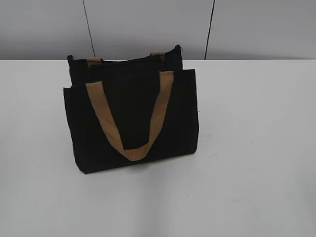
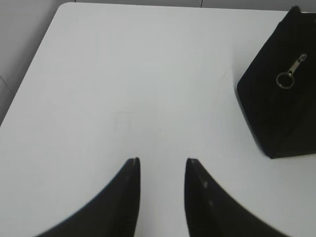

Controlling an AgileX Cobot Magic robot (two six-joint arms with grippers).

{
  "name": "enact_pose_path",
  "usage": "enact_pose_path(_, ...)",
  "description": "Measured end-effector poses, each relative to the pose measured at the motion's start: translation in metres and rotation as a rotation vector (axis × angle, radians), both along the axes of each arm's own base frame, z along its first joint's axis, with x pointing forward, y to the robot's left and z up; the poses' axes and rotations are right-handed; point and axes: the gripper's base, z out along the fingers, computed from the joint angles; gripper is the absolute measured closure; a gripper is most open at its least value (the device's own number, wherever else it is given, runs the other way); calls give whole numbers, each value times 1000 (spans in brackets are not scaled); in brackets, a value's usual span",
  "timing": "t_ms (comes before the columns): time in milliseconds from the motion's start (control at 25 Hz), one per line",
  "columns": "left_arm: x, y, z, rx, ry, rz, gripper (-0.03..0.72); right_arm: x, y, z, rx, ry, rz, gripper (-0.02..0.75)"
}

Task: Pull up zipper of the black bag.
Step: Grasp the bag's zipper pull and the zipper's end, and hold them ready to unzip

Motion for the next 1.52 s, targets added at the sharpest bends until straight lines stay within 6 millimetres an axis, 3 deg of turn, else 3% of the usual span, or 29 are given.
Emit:
enact_pose_path(320, 78, -12, 9, -12, -50, -68, 449, 0, 0, 0, 0, 0, 0, 337)
enact_pose_path(480, 107, -22, 9, -24, -149, -121, 446, 0, 0, 0, 0, 0, 0, 337)
enact_pose_path(640, 132, -37, -6, -35, -212, -191, 445, 0, 0, 0, 0, 0, 0, 337)
enact_pose_path(960, 142, -58, -42, -68, -268, -278, 445, 0, 0, 0, 0, 0, 0, 337)
enact_pose_path(1520, 130, -48, -90, -241, -326, -134, 445, 0, 0, 0, 0, 0, 0, 337)
